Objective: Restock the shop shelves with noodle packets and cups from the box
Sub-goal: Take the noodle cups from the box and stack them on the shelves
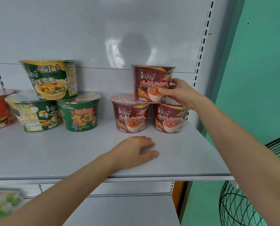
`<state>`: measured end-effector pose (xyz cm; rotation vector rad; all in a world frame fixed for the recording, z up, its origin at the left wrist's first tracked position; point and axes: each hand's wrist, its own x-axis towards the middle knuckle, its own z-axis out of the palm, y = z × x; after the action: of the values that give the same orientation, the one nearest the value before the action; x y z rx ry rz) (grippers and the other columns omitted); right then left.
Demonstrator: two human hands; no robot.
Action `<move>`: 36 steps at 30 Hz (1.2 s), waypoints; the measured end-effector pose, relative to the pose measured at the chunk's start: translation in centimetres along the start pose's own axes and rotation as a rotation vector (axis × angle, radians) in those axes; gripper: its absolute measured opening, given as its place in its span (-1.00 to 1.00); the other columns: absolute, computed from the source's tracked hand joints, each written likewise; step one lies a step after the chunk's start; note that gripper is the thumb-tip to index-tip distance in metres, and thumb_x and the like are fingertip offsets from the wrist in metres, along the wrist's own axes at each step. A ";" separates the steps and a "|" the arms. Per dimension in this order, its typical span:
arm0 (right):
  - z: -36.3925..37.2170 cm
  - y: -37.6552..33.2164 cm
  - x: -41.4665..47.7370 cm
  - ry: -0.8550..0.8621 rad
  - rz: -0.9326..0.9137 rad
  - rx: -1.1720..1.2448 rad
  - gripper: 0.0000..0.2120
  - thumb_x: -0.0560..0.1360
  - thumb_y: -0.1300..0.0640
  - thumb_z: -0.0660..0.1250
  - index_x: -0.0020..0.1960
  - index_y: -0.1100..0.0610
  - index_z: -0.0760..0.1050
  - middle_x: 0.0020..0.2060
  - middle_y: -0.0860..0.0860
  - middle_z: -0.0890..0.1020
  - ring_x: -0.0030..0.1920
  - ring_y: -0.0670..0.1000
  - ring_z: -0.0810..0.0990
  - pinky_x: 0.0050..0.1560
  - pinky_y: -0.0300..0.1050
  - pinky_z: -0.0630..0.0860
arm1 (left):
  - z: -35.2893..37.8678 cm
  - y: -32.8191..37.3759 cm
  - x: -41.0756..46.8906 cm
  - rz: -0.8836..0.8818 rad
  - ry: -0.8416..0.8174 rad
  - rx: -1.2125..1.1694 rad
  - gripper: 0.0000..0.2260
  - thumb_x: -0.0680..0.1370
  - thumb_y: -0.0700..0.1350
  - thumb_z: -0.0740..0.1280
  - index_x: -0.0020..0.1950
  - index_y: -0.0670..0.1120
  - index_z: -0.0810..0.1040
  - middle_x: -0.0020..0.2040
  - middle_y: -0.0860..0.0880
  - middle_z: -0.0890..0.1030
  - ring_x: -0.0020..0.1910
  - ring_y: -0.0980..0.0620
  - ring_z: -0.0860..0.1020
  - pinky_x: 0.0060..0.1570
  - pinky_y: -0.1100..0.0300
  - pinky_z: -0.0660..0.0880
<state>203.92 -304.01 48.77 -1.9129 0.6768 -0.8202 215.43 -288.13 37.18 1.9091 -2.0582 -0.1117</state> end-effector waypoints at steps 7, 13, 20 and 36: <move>-0.6 0.0 -3.2 0.433 -0.267 -0.472 -0.61 0.50 0.06 0.30 0.26 0.22 0.45 0.21 0.10 0.55 0.17 0.03 0.52 0.23 -0.10 0.43 | -0.1 0.1 -0.4 0.027 0.090 0.159 -0.29 0.39 0.37 -0.11 0.06 -0.12 0.55 0.04 -0.07 0.61 0.04 -0.04 0.54 0.07 0.06 0.47; 1.7 0.1 -6.3 0.308 -0.383 -0.545 -0.80 0.53 0.12 0.26 0.06 0.16 0.59 -0.07 -0.03 0.62 -0.10 -0.10 0.52 -0.02 -0.26 0.40 | -1.0 0.1 -1.4 0.065 0.239 0.312 -0.53 0.53 0.21 0.00 -0.08 -0.08 0.55 -0.13 -0.02 0.63 -0.11 -0.05 0.56 -0.14 0.08 0.50; 8.0 -1.8 -5.5 0.165 -0.498 -0.545 -0.78 0.53 0.14 0.26 0.11 0.18 0.57 0.03 0.04 0.65 -0.07 -0.13 0.50 0.03 -0.28 0.40 | -3.5 -2.7 -6.0 -0.053 0.278 0.343 -0.34 0.43 0.30 -0.13 0.11 -0.05 0.58 0.07 -0.02 0.64 0.06 -0.04 0.56 0.02 0.05 0.49; 25.6 -9.5 -2.3 0.175 -0.515 -0.448 -0.80 0.53 0.13 0.25 0.07 0.16 0.58 -0.07 -0.02 0.62 -0.10 -0.10 0.51 -0.01 -0.25 0.40 | -11.1 -17.9 -19.9 -0.275 0.200 0.476 -0.49 0.52 0.22 -0.01 0.16 -0.05 0.56 0.12 -0.03 0.62 0.09 -0.06 0.54 0.04 0.07 0.49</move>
<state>223.28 -284.70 47.49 -2.4969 0.5002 -1.2461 236.69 -268.52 38.91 2.3586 -1.7900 0.5296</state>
